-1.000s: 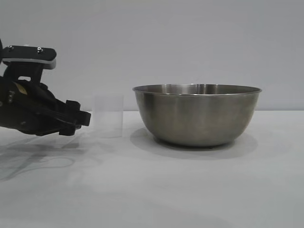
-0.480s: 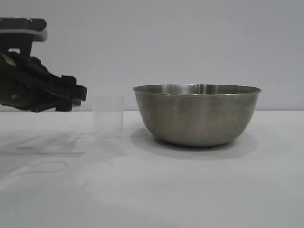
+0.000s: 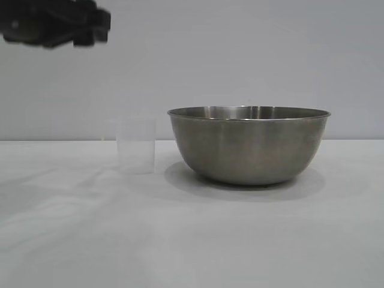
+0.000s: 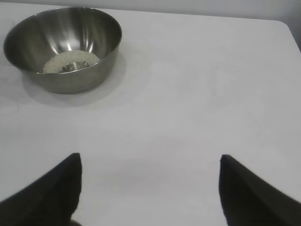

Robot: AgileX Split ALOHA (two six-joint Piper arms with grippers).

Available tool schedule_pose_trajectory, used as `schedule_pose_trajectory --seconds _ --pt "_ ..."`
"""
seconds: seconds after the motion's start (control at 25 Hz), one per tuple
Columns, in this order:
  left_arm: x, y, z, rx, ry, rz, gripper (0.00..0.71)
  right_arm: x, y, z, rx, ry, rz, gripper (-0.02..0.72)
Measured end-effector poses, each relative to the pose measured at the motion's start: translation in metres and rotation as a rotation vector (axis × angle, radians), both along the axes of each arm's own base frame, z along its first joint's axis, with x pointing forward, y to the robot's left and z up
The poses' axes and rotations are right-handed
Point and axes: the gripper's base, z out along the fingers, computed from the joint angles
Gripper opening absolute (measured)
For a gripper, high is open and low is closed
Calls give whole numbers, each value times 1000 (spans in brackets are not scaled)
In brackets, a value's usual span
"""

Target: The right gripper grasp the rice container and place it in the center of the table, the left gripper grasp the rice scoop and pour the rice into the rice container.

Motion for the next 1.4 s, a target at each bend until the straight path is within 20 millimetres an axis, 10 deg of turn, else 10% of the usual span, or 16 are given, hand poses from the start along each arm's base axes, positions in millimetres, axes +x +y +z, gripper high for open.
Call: schedule_pose_trajectory --seconds 1.0,1.4 --pt "-4 -11 185 203 -26 -161 430 0 0 0 0 0 0 545" --pt "-18 13 194 250 83 -179 430 0 0 0 0 0 0 545"
